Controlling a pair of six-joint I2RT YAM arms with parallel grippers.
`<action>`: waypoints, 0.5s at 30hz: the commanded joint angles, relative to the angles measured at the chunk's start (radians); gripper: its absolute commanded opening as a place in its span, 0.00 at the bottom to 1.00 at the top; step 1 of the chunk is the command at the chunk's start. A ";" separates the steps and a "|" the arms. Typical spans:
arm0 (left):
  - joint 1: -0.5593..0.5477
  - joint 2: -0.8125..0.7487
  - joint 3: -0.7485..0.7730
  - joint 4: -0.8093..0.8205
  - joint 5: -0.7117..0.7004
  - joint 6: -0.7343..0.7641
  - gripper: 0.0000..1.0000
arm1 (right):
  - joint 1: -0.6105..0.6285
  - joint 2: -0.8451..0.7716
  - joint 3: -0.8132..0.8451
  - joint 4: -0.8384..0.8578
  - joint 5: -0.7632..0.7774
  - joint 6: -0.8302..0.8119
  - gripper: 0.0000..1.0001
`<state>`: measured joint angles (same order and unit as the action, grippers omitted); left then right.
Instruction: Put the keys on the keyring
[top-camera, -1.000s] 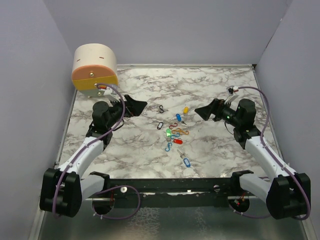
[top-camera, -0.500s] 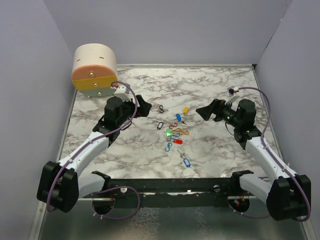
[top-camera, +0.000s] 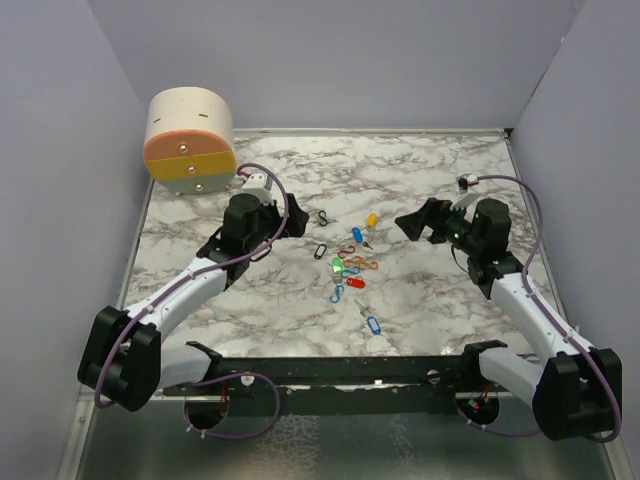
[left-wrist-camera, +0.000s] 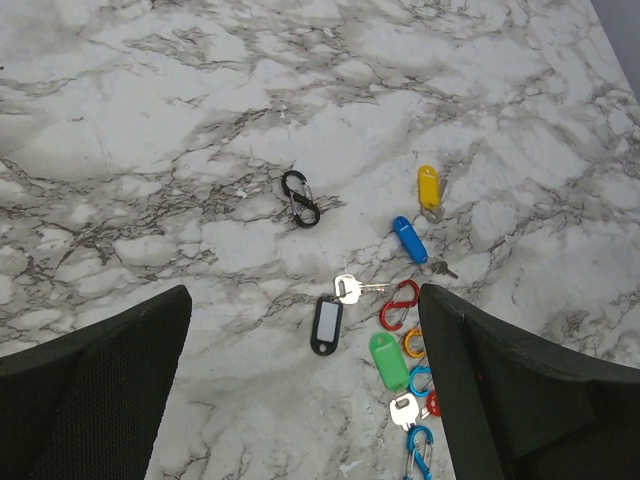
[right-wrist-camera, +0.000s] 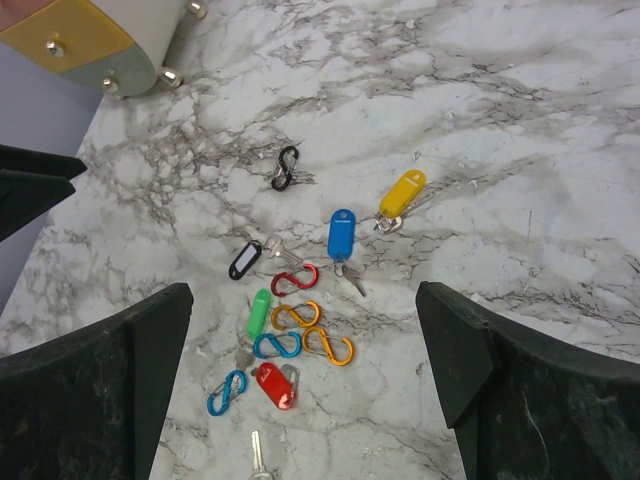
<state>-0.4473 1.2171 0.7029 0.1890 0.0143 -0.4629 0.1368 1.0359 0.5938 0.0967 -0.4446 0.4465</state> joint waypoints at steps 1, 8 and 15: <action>-0.027 0.016 0.046 -0.002 -0.039 0.008 0.99 | 0.003 0.019 0.032 -0.027 0.034 -0.024 0.95; -0.074 0.065 0.074 -0.003 -0.076 0.023 0.98 | 0.014 0.038 0.022 -0.001 0.018 -0.024 0.89; -0.101 0.113 0.102 -0.011 -0.097 0.034 0.98 | 0.172 0.126 0.084 -0.051 0.189 -0.081 0.88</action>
<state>-0.5354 1.3170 0.7723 0.1841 -0.0433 -0.4477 0.2108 1.1095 0.6102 0.0792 -0.3950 0.4156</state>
